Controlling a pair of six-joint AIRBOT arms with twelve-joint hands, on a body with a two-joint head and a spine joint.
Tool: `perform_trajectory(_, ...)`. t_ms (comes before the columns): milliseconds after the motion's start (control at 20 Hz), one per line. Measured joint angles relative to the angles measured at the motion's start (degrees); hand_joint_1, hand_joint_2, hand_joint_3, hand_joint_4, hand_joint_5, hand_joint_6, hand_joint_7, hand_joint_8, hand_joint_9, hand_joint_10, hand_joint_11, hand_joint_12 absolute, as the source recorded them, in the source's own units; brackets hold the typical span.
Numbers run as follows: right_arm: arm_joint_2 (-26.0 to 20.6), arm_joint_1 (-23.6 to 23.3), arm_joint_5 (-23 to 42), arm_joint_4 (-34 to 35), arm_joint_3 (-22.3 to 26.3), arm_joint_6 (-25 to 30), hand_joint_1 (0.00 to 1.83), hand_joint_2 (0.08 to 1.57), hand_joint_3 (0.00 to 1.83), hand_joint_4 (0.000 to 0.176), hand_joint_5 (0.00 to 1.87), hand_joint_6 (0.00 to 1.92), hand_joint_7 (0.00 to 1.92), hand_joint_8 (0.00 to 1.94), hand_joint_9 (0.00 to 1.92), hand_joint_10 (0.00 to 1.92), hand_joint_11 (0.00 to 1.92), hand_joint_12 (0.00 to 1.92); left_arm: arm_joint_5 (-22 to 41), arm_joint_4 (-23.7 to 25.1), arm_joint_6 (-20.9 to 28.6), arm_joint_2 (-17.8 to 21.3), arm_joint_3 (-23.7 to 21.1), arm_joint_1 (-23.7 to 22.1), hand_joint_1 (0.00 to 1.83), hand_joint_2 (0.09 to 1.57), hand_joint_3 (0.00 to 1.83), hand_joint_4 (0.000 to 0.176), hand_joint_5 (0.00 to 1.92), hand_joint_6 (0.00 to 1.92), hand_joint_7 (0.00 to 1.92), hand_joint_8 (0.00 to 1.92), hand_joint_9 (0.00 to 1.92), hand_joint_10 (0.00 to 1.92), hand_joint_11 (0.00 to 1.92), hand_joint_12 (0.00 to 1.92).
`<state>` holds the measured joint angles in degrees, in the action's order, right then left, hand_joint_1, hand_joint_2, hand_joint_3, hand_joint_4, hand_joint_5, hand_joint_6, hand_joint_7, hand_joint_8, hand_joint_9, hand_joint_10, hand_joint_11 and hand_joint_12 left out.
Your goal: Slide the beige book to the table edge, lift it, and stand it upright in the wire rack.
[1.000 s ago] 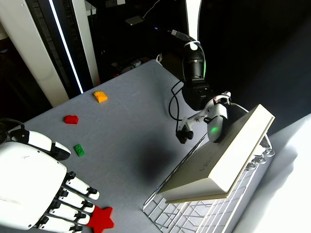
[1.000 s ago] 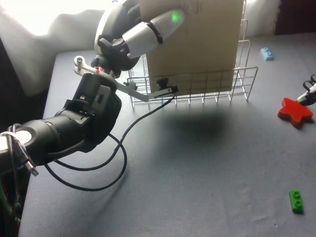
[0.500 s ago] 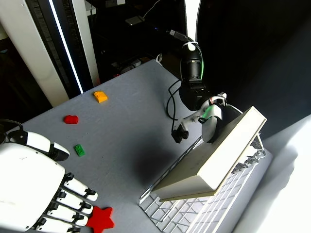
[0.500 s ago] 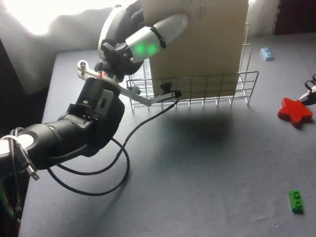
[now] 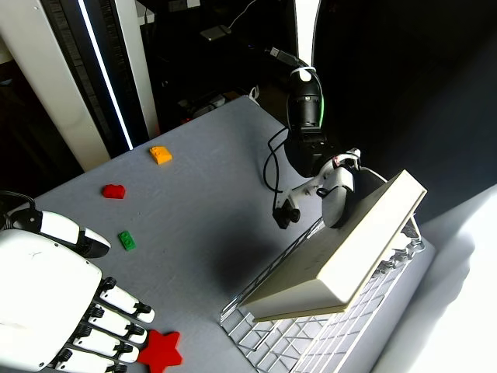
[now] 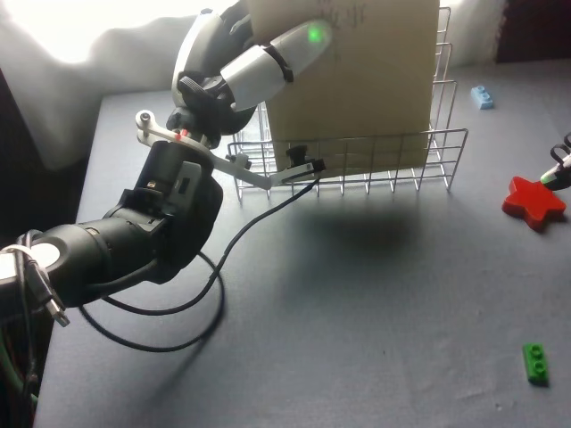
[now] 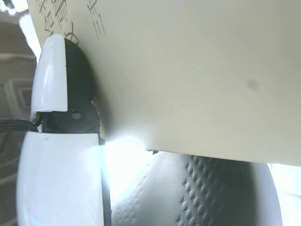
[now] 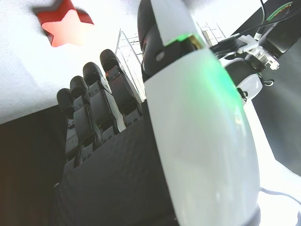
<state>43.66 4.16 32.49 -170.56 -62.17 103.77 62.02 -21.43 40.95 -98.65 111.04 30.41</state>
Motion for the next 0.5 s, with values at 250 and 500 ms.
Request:
perform_trajectory(250, 0.00, 0.00, 0.00, 0.00, 0.00, -0.15, 0.18, 1.21, 0.00, 0.000, 0.19, 0.00, 0.20, 0.00, 0.20, 0.00, 0.00, 0.56, -0.26, 0.24, -0.02, 0.31, 0.50, 0.00, 1.34, 1.20, 0.00, 0.000, 0.83, 1.13, 0.76, 1.35, 0.77, 1.48, 0.73, 1.46)
perform_trajectory(500, 0.00, 0.00, -0.02, 0.00, 0.00, -0.33, 0.19, 1.21, 0.00, 0.000, 0.22, 0.00, 0.22, 0.00, 0.22, 0.01, 0.00, 0.62, -0.26, 0.35, 0.02, 0.35, 0.61, 0.00, 1.33, 1.23, 0.00, 0.000, 0.83, 1.25, 0.66, 1.40, 0.68, 1.51, 0.65, 1.44)
